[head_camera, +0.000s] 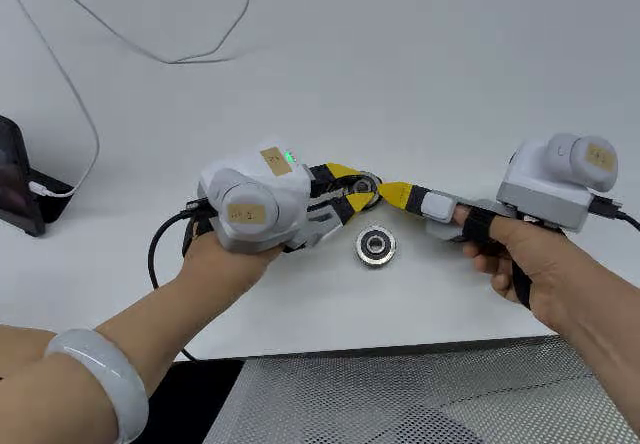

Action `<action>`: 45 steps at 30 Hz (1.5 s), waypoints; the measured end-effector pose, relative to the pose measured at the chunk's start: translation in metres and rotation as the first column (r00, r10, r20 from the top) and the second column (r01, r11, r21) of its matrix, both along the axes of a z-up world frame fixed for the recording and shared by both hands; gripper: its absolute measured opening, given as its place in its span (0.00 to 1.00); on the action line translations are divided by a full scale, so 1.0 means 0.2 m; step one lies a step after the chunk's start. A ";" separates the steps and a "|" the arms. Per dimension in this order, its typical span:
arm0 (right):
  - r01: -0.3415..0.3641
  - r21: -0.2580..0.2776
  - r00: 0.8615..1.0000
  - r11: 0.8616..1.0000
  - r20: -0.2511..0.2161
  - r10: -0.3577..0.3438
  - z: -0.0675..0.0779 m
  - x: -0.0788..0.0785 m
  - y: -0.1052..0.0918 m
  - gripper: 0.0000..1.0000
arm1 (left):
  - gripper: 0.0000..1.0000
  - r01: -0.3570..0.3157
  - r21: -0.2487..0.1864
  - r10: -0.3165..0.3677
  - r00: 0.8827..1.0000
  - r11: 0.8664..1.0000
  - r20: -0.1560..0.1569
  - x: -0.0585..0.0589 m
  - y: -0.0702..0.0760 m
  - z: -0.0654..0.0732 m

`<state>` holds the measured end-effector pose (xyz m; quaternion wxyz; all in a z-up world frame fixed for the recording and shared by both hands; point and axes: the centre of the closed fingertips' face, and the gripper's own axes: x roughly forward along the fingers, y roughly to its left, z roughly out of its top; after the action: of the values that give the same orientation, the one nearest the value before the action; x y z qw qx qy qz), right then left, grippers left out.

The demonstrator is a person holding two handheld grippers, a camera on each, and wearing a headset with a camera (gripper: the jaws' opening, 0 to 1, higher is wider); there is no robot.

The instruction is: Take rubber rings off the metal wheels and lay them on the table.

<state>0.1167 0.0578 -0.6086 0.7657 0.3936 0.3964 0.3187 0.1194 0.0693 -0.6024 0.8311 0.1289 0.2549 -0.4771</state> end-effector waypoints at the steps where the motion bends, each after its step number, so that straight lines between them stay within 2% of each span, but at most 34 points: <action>1: 0.000 -0.002 1.000 1.000 -0.001 0.000 0.00 0.00 0.00 0.06 | 0.14 0.000 0.000 0.000 1.000 1.000 0.000 0.00 0.00 0.00; 4: -0.005 -0.023 1.000 1.000 0.009 0.005 0.01 0.00 0.00 0.06 | 0.14 0.000 0.000 0.000 1.000 1.000 0.000 0.00 0.00 0.00; 8: -0.016 -0.092 0.998 0.996 0.056 0.021 0.01 0.01 -0.02 0.02 | 0.14 0.000 -0.001 0.000 1.000 1.000 0.000 0.00 0.00 0.00; 10: -0.039 -0.054 0.998 0.998 0.053 0.042 0.03 0.00 0.02 0.02 | 0.14 0.000 -0.002 0.000 1.000 1.000 0.001 0.00 0.00 0.00; 15: -0.030 -0.059 0.997 0.998 0.063 0.033 0.03 0.02 0.02 0.02 | 0.14 0.000 -0.002 0.000 1.000 1.000 -0.001 0.00 0.00 0.00; 17: 0.011 -0.083 0.998 0.997 0.068 -0.005 0.03 0.05 -0.02 0.02 | 0.14 -0.001 -0.004 0.001 1.000 1.000 -0.001 0.01 0.00 0.00; 20: -0.009 -0.049 0.999 0.999 0.050 0.011 0.04 0.03 0.00 0.13 | 0.14 -0.002 -0.004 0.002 1.000 1.000 -0.001 0.01 0.00 0.00; 22: -0.044 -0.062 0.997 0.997 0.053 0.047 0.03 0.01 0.02 0.17 | 0.14 -0.003 -0.006 0.003 1.000 1.000 0.000 0.01 0.00 0.00; 26: -0.060 -0.069 0.997 0.996 0.049 0.063 0.01 -0.01 0.04 0.17 | 0.14 -0.002 -0.007 0.002 1.000 1.000 0.000 0.01 0.00 0.00; 30: -0.046 -0.063 0.998 0.997 0.049 0.050 0.01 0.00 0.04 0.18 | 0.14 -0.001 -0.008 0.001 1.000 1.000 0.001 0.00 0.00 0.00; 33: -0.049 -0.053 0.998 0.997 0.043 0.051 0.01 0.01 0.04 0.19 | 0.14 -0.001 -0.008 0.001 1.000 1.000 0.001 0.00 0.00 0.00; 34: -0.041 -0.040 0.999 0.998 0.028 0.043 0.00 0.01 0.04 0.19 | 0.14 -0.001 -0.009 0.001 1.000 1.000 0.001 0.00 0.00 0.00; 38: -0.034 -0.034 0.999 0.999 0.028 0.035 0.01 0.01 0.03 0.22 | 0.14 -0.004 -0.013 0.004 1.000 1.000 -0.002 -0.01 0.00 0.00; 42: -0.029 -0.023 0.999 0.999 0.019 0.030 0.02 0.01 0.02 0.22 | 0.14 -0.006 -0.016 0.006 1.000 1.000 -0.002 0.00 0.00 0.00; 45: -0.038 -0.026 0.999 0.999 0.023 0.039 0.03 -0.01 0.01 0.18 | 0.13 -0.006 -0.016 0.006 1.000 1.000 -0.005 0.00 0.00 0.00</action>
<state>0.1150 0.0600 -0.6027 0.7691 0.3722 0.3989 0.3329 0.1195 0.0698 -0.6023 0.8330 0.1201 0.2534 -0.4769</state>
